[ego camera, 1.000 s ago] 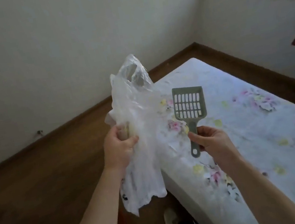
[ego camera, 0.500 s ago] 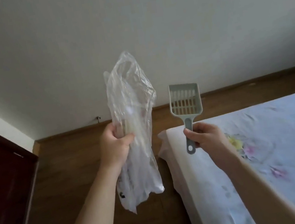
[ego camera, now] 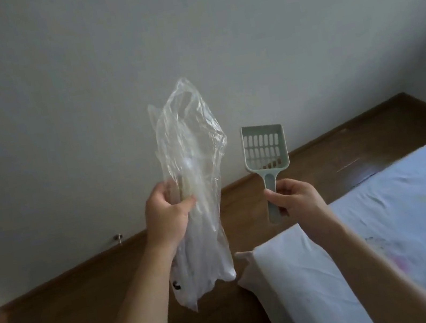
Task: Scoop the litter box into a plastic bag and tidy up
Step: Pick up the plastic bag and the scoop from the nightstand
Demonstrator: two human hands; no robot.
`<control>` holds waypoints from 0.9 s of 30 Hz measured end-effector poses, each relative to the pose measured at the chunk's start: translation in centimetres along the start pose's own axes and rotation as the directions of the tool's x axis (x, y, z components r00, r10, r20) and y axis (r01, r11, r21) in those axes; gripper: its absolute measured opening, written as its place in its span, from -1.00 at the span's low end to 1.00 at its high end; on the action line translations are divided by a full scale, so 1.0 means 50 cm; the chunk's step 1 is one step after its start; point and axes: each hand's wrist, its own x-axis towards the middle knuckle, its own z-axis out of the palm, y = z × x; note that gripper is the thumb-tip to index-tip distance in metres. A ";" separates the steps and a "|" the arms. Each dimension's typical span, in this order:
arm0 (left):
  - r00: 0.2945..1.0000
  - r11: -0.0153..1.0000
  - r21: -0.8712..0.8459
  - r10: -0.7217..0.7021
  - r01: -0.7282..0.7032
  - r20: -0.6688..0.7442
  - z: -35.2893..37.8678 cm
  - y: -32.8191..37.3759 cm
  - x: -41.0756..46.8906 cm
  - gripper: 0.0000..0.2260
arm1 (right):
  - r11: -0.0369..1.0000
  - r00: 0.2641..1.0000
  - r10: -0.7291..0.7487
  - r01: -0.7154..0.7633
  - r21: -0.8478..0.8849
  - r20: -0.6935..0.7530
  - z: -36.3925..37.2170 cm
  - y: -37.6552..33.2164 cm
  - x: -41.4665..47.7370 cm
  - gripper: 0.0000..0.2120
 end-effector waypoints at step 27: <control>0.595 0.947 0.039 0.169 -0.320 0.786 1.094 0.339 0.798 -0.65 | 0.947 0.675 0.215 0.034 0.320 -0.706 -0.543 -0.187 0.778 -0.87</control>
